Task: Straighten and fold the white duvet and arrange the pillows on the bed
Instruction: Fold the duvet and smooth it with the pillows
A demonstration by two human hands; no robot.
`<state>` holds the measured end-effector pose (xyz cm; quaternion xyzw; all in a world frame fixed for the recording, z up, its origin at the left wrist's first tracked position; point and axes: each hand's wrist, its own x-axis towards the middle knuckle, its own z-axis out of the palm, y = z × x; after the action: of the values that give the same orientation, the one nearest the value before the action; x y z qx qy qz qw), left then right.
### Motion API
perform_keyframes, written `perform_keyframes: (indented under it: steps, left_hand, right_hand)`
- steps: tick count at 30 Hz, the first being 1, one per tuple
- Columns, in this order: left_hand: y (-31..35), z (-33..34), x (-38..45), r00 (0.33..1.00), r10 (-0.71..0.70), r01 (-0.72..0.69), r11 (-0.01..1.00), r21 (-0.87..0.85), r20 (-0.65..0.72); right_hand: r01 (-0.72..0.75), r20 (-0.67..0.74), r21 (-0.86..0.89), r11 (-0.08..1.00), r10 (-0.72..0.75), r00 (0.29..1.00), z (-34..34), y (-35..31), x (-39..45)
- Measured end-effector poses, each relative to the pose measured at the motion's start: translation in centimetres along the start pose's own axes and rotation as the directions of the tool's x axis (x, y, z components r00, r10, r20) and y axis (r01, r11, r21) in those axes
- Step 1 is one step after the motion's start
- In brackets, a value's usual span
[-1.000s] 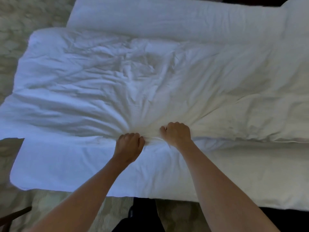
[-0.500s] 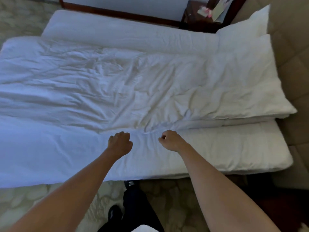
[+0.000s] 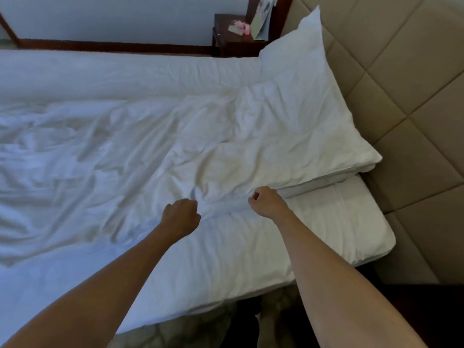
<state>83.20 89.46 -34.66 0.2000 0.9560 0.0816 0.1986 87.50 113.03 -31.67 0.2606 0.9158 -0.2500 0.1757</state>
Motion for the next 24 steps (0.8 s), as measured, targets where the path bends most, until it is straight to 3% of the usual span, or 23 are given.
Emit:
perform_keyframes:
  steps: [4,8,12,19,21,22,24]
  left_hand:
    - [14.3,1.8,9.8,0.991,0.126,-0.129,0.99,0.052,0.048]
    - [27.5,2.9,18.2,0.965,0.25,-0.254,0.965,0.057,0.077]
    - [35.9,3.8,25.1,0.933,0.353,-0.355,0.935,0.017,0.073]
    - [43.0,6.3,33.7,0.904,0.403,-0.412,0.911,0.033,0.142]
    - [43.9,7.4,35.1,0.897,0.414,-0.421,0.907,0.018,0.158]
    - [44.3,7.9,35.8,0.894,0.415,-0.422,0.907,0.006,0.168]
    - [45.5,8.5,37.0,0.89,0.431,-0.434,0.901,-0.016,0.148]
  right_hand:
    - [-0.124,-0.112,0.233,0.965,0.153,0.982,-7.3,11.5,8.5]
    - [-0.257,-0.14,0.496,0.829,0.368,0.919,-13.4,22.5,16.0]
    - [-0.322,-0.101,0.743,0.587,0.574,0.813,-17.4,29.1,22.5]
    - [-0.162,0.056,0.984,0.08,0.717,0.695,-19.8,34.0,32.1]
    - [-0.149,0.042,0.985,0.084,0.722,0.69,-20.1,35.3,33.8]
    - [-0.145,-0.01,0.977,0.157,0.714,0.7,-20.4,35.9,34.5]
    - [-0.069,-0.254,0.91,0.409,0.681,0.687,-21.7,36.8,35.1]
